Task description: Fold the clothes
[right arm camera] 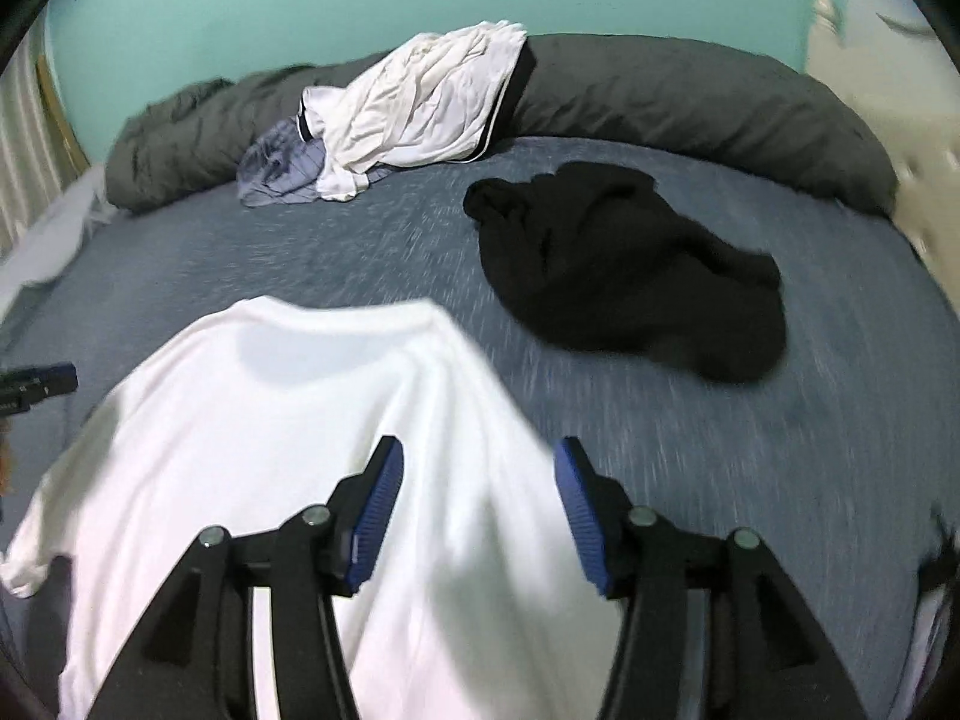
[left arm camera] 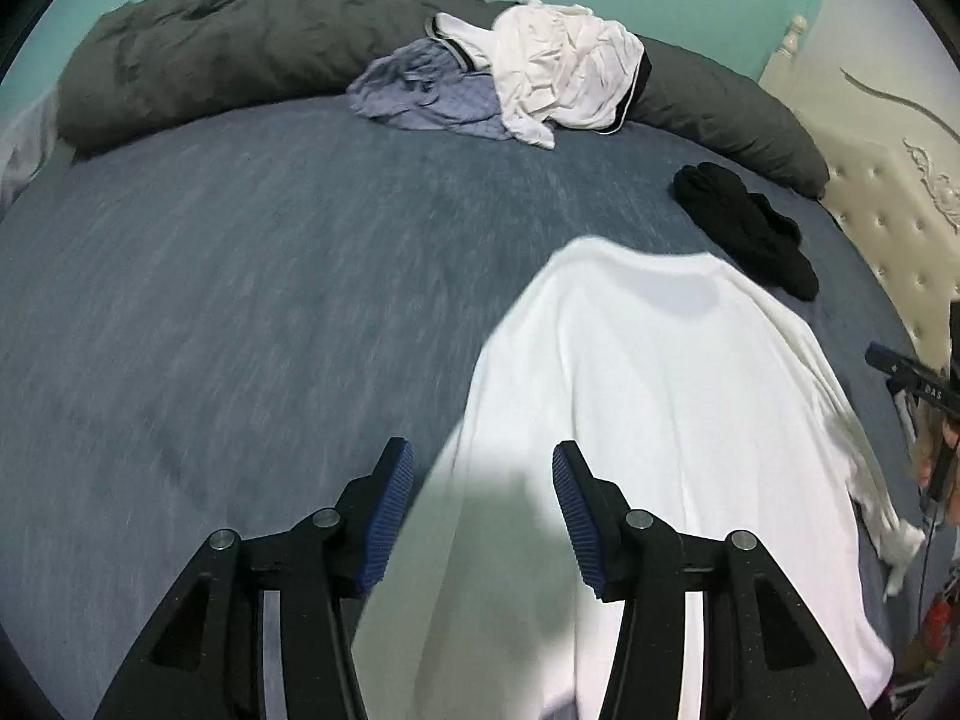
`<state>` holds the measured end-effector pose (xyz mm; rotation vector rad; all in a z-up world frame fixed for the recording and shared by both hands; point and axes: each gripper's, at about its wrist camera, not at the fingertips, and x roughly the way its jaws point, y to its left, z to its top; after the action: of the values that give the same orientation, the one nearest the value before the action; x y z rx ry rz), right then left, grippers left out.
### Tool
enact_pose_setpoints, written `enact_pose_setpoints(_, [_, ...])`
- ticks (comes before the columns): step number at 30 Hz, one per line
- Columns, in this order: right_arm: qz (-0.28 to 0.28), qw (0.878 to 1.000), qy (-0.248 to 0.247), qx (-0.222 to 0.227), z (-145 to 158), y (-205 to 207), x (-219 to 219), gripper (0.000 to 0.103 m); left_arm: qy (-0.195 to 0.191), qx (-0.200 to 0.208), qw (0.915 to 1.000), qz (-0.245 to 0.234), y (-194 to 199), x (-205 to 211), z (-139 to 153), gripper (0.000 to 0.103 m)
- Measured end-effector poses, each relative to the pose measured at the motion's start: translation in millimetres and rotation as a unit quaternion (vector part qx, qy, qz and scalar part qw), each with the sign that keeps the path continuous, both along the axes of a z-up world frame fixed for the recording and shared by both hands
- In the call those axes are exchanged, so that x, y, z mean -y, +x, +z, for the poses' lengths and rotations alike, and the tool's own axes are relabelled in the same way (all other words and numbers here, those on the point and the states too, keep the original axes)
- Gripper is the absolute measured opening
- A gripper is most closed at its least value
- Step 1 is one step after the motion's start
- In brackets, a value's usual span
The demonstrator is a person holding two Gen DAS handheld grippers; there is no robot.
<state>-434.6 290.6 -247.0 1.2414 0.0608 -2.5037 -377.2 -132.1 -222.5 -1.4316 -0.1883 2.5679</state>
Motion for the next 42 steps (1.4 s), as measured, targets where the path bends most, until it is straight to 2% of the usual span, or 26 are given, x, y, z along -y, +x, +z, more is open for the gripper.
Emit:
enact_pose_setpoints(3, [-0.008,0.999,-0.029,0.022,0.0,42.0,-18.7,0.058,0.01,0.018,0.9998,-0.002,41.5,2.8,-3.8,0.056])
enact_pose_setpoints(7, [-0.005,0.999,-0.036,0.035,-0.6,97.6,-36.0,0.06,0.024,0.043,0.9988,-0.004,96.8,6.6,-8.9,0.058])
enact_pose_setpoints(12, [-0.023,0.993,-0.062,0.098,-17.7,151.5,-58.4,0.061,0.042,0.073,0.9964,-0.007,166.0,11.4,-15.3,0.059])
enact_pose_setpoints(18, [-0.005,0.988,-0.049,0.147,-28.8,219.4,-73.2,0.061,0.057,0.106,0.9926,-0.019,243.0,11.3,-22.0,0.061])
enact_pose_setpoints(26, [0.011,0.984,-0.022,0.175,-32.6,295.1,-88.1,0.061,0.048,0.134,0.988,-0.059,295.3,-12.7,-32.9,0.061])
enact_pose_setpoints(32, [0.024,0.981,-0.008,0.191,-39.1,334.9,-91.1,0.061,0.056,0.145,0.986,-0.06,323.6,-18.0,-45.4,0.061])
enact_pose_setpoints(38, [0.018,0.981,-0.017,0.193,-42.1,356.3,-100.2,0.061,0.054,0.158,0.9842,-0.059,339.1,-19.7,-57.2,0.061])
enact_pose_setpoints(42, [0.013,0.981,-0.018,0.194,-41.7,364.7,-104.8,0.061,0.039,0.17,0.9828,-0.06,345.8,-19.8,-66.7,0.061])
